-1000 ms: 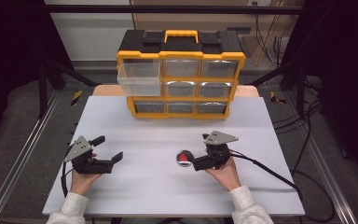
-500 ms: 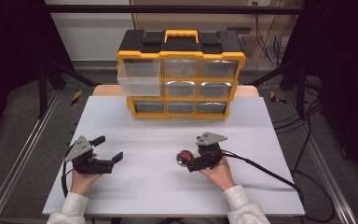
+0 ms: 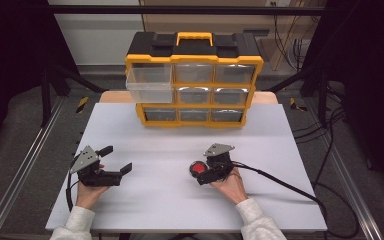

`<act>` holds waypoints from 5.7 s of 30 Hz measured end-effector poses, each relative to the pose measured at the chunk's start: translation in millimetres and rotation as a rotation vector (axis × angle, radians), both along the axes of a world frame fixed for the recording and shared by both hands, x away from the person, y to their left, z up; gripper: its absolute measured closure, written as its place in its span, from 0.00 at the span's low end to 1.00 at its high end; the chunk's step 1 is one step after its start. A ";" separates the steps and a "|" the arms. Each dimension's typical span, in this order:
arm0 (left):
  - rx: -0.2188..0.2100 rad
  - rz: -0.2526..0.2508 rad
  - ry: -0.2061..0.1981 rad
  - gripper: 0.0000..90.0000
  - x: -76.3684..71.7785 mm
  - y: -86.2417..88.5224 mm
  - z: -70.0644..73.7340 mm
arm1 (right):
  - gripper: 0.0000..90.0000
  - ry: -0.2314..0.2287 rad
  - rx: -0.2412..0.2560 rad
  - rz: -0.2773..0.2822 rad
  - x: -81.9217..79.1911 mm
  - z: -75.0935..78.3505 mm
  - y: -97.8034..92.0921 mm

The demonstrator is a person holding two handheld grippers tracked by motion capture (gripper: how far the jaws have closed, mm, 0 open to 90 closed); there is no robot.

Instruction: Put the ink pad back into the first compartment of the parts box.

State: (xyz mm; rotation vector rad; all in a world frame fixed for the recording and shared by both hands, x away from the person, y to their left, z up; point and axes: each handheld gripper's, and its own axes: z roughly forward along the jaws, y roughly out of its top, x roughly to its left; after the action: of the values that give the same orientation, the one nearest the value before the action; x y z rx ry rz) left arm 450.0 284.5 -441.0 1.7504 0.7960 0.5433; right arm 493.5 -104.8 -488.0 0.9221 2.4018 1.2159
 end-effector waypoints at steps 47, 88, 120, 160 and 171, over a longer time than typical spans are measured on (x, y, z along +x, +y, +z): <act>0.003 0.003 -0.001 0.01 0.3 0.0 -0.4 | 0.34 0.056 -0.083 0.080 2.4 -8.7 8.0; 0.008 0.005 0.004 0.01 0.9 -0.6 -1.5 | 0.34 -0.100 0.109 0.071 -16.2 82.9 -19.4; 0.005 0.007 0.007 0.01 0.9 -0.9 -2.1 | 0.34 -0.195 0.174 0.104 -13.2 163.2 -5.2; 0.006 0.004 0.013 0.01 1.4 -0.4 -3.0 | 0.34 -0.271 0.215 0.064 13.9 229.7 18.0; 0.008 0.004 0.014 0.01 1.5 -0.5 -3.0 | 0.34 -0.285 0.214 0.060 22.2 244.3 29.9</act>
State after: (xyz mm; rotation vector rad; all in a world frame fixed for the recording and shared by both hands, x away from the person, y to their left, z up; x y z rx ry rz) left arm 451.5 284.0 -444.0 1.7616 0.8078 0.5383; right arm 515.7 -74.9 -243.7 0.6825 2.1194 1.5360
